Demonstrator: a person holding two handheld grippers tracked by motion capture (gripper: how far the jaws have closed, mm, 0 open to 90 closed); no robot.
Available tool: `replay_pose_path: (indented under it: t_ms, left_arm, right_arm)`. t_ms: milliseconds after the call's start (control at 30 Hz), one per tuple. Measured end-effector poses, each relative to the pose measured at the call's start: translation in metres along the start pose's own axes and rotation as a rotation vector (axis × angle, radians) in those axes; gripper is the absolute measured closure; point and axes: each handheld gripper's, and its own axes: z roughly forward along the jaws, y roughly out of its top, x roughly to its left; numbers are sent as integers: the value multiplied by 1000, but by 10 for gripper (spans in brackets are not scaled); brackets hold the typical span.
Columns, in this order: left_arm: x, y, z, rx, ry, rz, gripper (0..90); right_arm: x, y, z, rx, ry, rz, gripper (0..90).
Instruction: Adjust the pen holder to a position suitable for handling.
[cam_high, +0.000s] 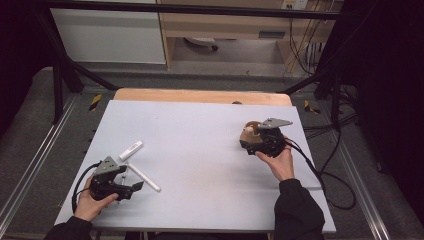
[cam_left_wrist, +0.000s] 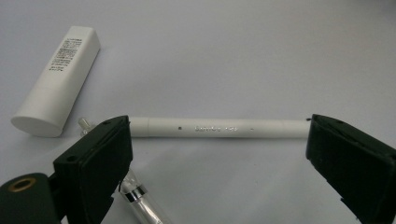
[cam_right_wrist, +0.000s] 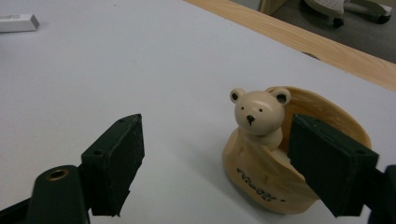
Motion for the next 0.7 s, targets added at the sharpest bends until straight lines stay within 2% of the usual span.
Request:
replay_pose_path:
  t_ms: [133, 400, 467, 700]
  left_arm:
    - [0, 0, 0, -1, 0, -2, 72]
    - [0, 0, 0, 0, 0, -1, 74]
    - [0, 0, 0, 1, 0, -1, 75]
    - [0, 0, 0, -1, 2, -2, 77]
  right_arm:
    - [-5, 2, 7, 22, -21, -23, 278]
    - [-11, 4, 15, 42, -46, -38, 343]
    - [-13, 4, 18, 45, -61, -47, 382]
    - [-15, 5, 23, 48, -46, -59, 474]
